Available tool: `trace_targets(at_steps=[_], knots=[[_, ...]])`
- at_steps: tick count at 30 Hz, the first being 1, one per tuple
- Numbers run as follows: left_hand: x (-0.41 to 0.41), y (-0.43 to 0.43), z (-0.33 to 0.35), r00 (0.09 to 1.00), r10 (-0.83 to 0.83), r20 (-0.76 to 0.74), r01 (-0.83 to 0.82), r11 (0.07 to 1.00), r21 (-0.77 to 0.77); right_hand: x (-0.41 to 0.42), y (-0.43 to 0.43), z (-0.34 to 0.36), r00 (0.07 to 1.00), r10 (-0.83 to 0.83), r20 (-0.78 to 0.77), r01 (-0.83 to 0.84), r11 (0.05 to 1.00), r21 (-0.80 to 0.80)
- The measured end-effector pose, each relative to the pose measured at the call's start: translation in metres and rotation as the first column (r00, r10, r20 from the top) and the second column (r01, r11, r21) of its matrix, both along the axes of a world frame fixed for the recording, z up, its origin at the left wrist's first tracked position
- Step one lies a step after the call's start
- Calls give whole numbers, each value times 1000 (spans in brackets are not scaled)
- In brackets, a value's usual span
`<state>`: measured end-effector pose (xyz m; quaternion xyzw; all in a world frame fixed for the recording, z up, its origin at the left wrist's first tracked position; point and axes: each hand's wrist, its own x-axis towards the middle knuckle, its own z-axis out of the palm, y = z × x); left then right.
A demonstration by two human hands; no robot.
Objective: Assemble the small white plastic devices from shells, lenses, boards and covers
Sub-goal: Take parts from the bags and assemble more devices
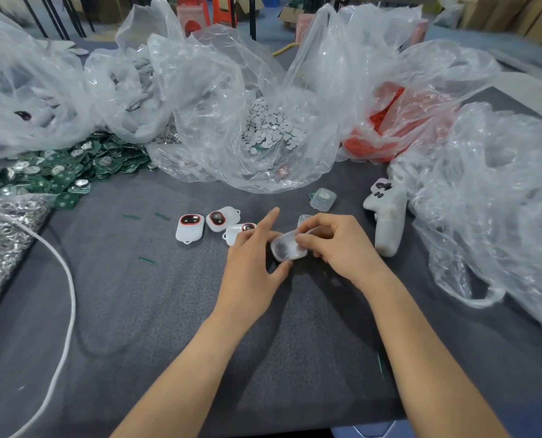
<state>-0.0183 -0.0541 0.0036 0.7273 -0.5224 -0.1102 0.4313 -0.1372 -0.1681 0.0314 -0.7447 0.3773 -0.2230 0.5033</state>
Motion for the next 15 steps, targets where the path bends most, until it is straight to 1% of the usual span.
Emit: trace_targets(at_steps=[9,15], knots=[[0,0,0,1000,0,-4,0,1000,-5,3,3,-1,996,-9,-94,-8,983,-183],[-1,0,0,1000,17,-8,-17,1000,-7,5,6,-1,992,-17,-127,-13,973,-230]])
